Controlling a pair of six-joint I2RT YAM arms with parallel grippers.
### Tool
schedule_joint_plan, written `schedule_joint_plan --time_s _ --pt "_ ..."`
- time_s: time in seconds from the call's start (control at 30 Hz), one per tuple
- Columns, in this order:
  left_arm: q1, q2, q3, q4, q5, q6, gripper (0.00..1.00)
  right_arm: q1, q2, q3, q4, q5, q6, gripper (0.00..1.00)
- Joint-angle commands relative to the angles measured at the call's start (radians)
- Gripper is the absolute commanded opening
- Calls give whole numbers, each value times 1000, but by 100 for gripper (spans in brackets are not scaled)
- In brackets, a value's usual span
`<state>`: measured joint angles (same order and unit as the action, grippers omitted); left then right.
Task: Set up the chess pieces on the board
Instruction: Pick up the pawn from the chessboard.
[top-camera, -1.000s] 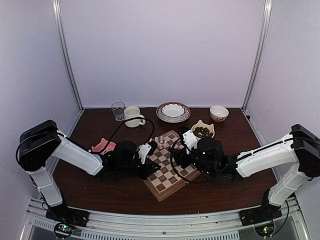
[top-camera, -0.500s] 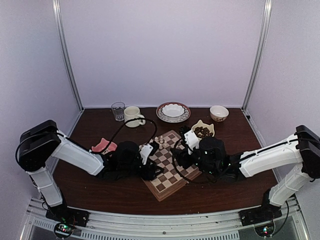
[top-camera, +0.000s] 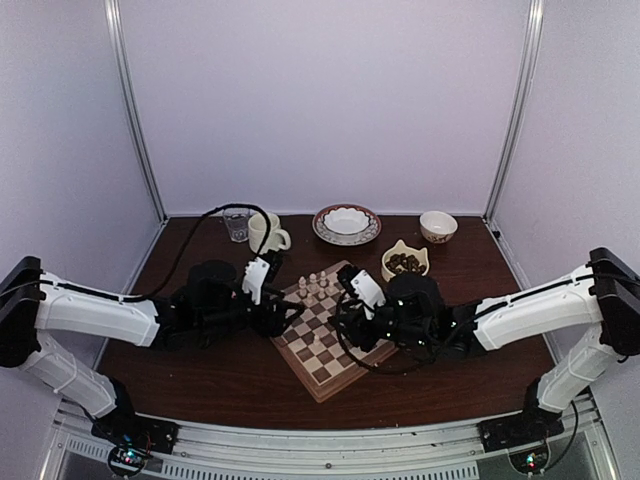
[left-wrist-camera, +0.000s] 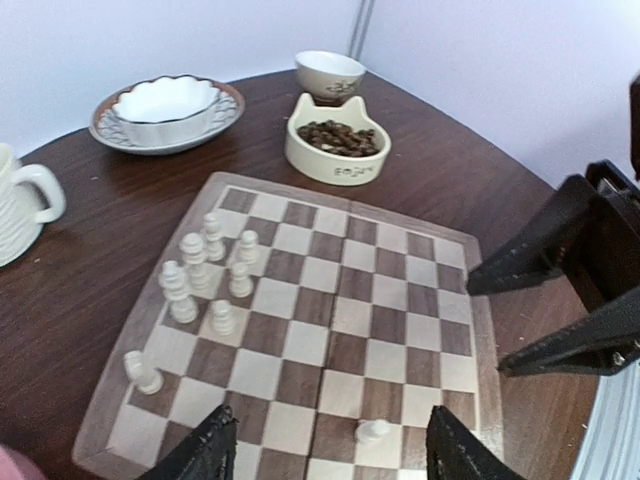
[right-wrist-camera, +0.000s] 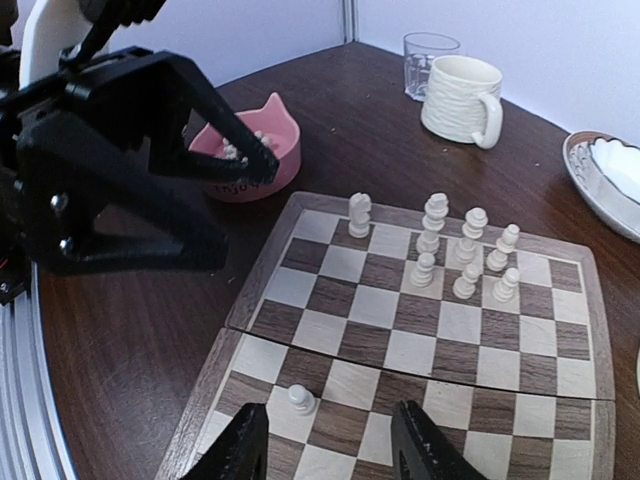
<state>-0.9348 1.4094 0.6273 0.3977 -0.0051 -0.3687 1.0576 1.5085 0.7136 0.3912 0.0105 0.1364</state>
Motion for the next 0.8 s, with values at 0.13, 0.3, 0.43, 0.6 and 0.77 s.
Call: schedule_joint_plan --time_s 0.13,0.3,0.43,0.6,0.77 --pt "136 -116 -62 -131 -166 -115 63 5 145 164 -158 -139 14 44" --pt "169 -143 -71 -178 -228 -133 63 8 214 247 -244 -141 9 40" --pt "169 -144 -64 -197 -252 -142 63 11 263 299 -298 -134 8 38" --pt "170 -147 -54 -229 -292 -147 63 13 304 335 -343 -115 8 38" --pt "170 -155 -54 -241 -305 -149 63 15 333 364 -370 -117 3 32"
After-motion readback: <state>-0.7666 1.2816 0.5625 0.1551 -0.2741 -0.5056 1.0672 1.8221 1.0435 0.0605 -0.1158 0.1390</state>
